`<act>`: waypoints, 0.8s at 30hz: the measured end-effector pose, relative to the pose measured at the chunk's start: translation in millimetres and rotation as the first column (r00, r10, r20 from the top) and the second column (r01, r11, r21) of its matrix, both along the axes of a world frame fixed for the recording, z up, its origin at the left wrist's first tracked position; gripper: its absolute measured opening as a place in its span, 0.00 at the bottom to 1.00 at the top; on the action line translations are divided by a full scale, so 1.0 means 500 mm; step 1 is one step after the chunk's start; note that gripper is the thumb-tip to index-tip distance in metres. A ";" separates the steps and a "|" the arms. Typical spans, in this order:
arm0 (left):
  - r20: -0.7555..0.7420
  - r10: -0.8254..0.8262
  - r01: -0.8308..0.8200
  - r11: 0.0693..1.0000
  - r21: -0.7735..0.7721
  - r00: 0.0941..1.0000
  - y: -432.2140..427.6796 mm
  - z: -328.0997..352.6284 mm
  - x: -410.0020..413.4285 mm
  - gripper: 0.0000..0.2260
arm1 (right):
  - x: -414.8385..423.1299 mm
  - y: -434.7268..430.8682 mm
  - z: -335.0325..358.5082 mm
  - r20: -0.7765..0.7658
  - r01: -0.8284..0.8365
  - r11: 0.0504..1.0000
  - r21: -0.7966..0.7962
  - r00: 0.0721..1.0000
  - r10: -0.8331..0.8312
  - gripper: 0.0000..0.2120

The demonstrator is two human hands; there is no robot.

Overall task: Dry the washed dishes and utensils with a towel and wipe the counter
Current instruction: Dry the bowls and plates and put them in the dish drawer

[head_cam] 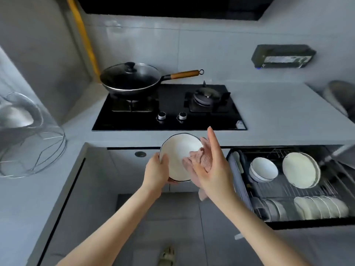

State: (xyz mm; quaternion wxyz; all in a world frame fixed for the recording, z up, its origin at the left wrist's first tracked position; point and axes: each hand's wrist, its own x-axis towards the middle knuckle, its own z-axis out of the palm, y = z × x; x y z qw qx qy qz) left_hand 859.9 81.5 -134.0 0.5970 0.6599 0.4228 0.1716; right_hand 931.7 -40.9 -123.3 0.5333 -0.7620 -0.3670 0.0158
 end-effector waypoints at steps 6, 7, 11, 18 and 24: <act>0.064 -0.131 0.139 0.980 -0.146 0.989 0.021 -0.035 0.170 0.10 | 0.150 -0.103 -0.005 -0.183 0.218 0.950 -0.225 0.948 -0.261 0.44; 0.058 -0.177 0.183 0.972 -0.145 0.983 0.022 -0.044 0.200 0.11 | 0.175 -0.118 -0.015 -0.159 0.212 0.914 -0.346 0.947 -0.280 0.45; 0.069 -0.371 0.377 0.921 -0.100 0.926 -0.003 -0.079 0.306 0.14 | 0.252 -0.164 -0.038 -0.400 0.058 0.902 -0.427 0.883 -0.246 0.43; 0.068 -0.546 0.548 0.814 -0.193 0.835 -0.102 -0.126 0.445 0.13 | 0.377 -0.240 -0.058 -0.674 0.098 0.967 -0.234 0.701 -0.234 0.33; -0.028 -0.743 0.683 0.629 -0.372 0.669 -0.237 -0.168 0.581 0.16 | 0.527 -0.394 -0.088 -0.724 0.050 0.946 -0.321 0.631 -0.279 0.31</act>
